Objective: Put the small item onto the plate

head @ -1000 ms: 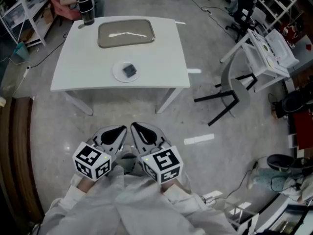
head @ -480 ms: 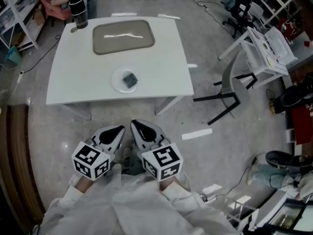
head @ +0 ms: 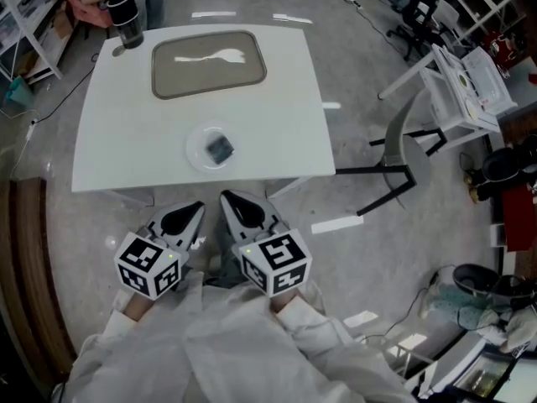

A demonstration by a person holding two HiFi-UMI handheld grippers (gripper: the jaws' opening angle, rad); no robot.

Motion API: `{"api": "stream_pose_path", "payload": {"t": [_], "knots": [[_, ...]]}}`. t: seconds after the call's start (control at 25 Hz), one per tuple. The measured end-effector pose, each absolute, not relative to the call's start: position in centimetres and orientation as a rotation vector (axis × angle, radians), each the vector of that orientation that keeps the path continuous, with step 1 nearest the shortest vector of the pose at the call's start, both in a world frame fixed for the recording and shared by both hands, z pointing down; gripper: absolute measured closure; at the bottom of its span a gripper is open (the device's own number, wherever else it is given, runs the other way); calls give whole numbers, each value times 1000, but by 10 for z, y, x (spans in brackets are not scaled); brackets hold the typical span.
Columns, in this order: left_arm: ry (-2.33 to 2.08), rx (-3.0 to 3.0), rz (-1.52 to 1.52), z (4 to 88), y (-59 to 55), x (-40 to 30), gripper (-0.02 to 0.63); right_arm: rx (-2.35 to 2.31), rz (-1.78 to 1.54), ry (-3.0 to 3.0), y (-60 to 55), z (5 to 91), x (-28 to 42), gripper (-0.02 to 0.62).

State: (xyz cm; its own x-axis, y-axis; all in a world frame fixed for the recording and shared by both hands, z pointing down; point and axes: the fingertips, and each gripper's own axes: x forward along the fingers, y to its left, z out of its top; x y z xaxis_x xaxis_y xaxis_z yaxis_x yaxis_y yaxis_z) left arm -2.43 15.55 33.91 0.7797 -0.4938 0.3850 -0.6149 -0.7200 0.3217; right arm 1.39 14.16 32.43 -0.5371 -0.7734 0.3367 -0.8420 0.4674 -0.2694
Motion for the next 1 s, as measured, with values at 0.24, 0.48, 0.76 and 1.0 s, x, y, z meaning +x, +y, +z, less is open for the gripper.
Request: {"api": "stream_pose_path", "payload": {"t": [0.24,0.48,0.76,1.0], "knots": [[-894,2504,354,338,91,-10,595,1355,598,-2557,82,324,31,580],[-950,2459,356,343,44,-5,595,1286,616,-2571,27,329,45,580],[-1035,2397,345,353,-1,3,595,1094,607,-2594,-7,342,44,580],[-1076,2336,341,363,-14,4,595,1021,642,-2582,-20,354,47,580]]}}
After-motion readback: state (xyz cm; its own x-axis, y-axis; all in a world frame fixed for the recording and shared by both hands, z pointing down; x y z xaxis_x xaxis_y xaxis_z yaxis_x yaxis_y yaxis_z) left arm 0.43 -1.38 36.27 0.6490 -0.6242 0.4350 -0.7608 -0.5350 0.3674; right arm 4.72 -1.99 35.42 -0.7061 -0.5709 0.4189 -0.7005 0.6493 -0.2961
